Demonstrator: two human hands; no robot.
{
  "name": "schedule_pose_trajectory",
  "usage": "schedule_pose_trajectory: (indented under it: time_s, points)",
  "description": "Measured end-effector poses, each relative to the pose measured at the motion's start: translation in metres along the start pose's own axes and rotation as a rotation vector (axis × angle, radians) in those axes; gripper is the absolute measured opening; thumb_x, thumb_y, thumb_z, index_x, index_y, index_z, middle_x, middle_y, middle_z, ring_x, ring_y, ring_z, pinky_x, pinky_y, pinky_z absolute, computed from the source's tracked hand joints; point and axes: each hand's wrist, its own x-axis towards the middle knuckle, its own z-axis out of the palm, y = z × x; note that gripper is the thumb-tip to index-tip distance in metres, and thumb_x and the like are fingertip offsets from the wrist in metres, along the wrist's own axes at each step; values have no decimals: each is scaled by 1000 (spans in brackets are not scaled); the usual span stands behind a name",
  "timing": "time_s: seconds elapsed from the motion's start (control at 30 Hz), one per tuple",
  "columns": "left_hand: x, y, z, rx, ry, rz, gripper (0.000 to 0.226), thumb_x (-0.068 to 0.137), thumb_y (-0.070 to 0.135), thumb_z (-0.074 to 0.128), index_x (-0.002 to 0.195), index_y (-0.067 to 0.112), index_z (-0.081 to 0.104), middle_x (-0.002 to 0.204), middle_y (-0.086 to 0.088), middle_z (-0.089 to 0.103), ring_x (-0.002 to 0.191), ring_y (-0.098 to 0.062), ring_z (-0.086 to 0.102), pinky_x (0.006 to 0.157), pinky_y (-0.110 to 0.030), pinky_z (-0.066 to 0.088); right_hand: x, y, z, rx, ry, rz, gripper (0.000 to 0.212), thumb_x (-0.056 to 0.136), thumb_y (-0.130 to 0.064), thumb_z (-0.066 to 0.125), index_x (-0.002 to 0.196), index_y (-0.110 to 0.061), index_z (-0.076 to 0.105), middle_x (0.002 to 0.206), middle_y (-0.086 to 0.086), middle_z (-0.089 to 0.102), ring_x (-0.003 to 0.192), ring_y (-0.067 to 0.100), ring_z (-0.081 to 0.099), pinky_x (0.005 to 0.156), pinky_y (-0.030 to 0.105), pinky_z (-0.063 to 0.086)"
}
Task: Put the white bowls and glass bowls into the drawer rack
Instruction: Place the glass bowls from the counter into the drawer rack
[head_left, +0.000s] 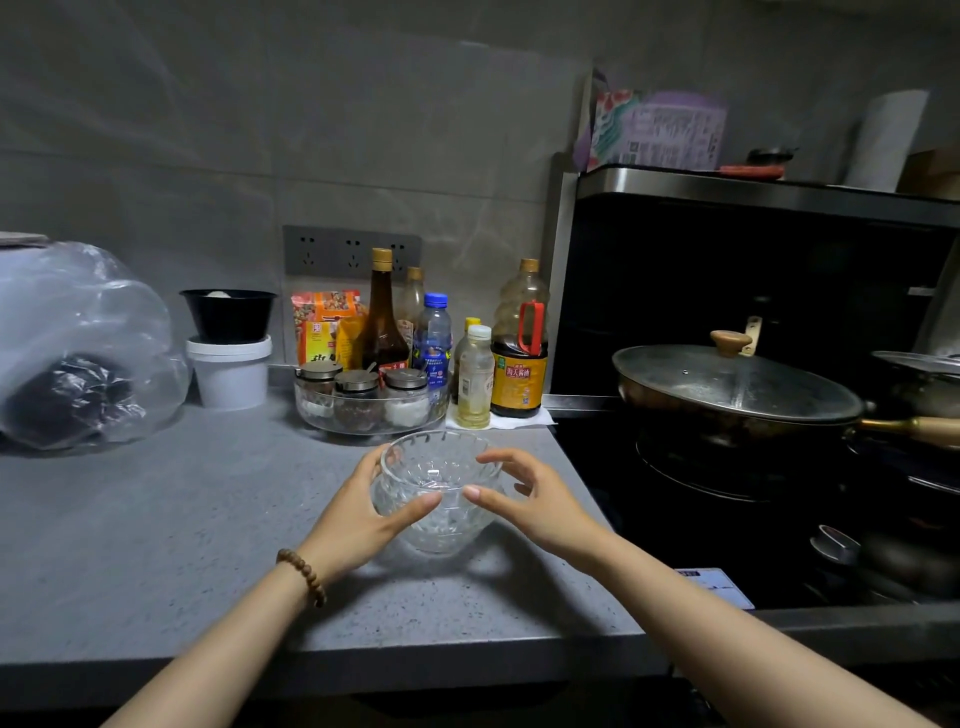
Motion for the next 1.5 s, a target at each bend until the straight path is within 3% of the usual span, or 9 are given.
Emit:
schedule_pose_trajectory:
  time_s: [0.2, 0.4, 0.57, 0.63, 0.73, 0.9, 1.07, 1.4, 1.5]
  points:
    - [2, 21, 3, -33, 77, 62, 103, 51, 78, 64, 138, 36, 28, 146, 8, 37, 125, -5, 34, 101, -29, 30, -7, -15, -13, 118, 86, -51, 39, 72, -42, 74, 106, -26, 62, 123, -13, 57, 128, 13, 47, 104, 25, 34]
    - [0, 63, 25, -201, 96, 97, 116, 42, 87, 58, 140, 32, 25, 149, -2, 36, 134, -16, 36, 109, -34, 31, -23, -34, -42, 262, 201, -91, 27, 73, -30, 77, 88, -15, 60, 109, 2, 69, 111, 20, 63, 99, 36, 49]
    - [-5, 101, 56, -379, -14, 145, 112, 45, 81, 62, 140, 43, 18, 147, 7, 33, 134, -17, 37, 96, -25, 42, -52, -39, -79, 351, 230, -77, 21, 76, -29, 74, 77, -16, 57, 77, -6, 71, 77, -1, 67, 76, 17, 53]
    - [-10, 115, 74, -467, -78, 167, 105, 45, 79, 66, 134, 55, 17, 154, 6, 21, 137, -17, 32, 101, -36, 45, -68, -36, -94, 368, 233, -34, 30, 72, -41, 72, 77, -16, 57, 79, -5, 69, 81, 3, 65, 83, 25, 54]
    - [-19, 134, 106, -574, -115, 207, 96, 46, 74, 70, 127, 63, 19, 157, 9, 13, 124, -3, 43, 75, -17, 55, -94, -28, -120, 353, 230, 39, 56, 61, -59, 68, 86, -10, 59, 94, 5, 69, 98, 13, 64, 94, 34, 51]
    - [-30, 160, 171, -710, -269, 154, 107, 41, 78, 69, 134, 44, 27, 132, 15, 46, 95, 14, 60, 71, -17, 56, -142, -10, -169, 168, 254, 108, 58, 68, -65, 58, 91, -12, 65, 106, 3, 70, 108, 13, 62, 101, 31, 45]
    - [-45, 181, 241, -747, -468, 3, 93, 55, 70, 61, 135, 31, 34, 130, 2, 54, 94, -11, 68, 70, -20, 57, -191, 6, -215, 98, 263, 67, 38, 79, -49, 53, 84, -17, 73, 92, -8, 74, 93, -3, 64, 82, 5, 42]
    - [-82, 190, 374, -689, -841, -224, 106, 38, 88, 59, 128, 34, 43, 117, 8, 62, 88, -20, 72, 75, -28, 58, -278, 68, -279, 107, 256, 229, 22, 83, -30, 61, 93, -18, 76, 94, 4, 77, 92, 14, 72, 79, 16, 53]
    - [-91, 179, 408, -646, -951, -297, 105, 45, 86, 57, 131, 28, 39, 117, -1, 63, 86, -22, 73, 76, -30, 58, -296, 97, -289, 104, 262, 333, 26, 81, -34, 65, 94, -15, 75, 96, 9, 76, 94, 20, 72, 84, 30, 56]
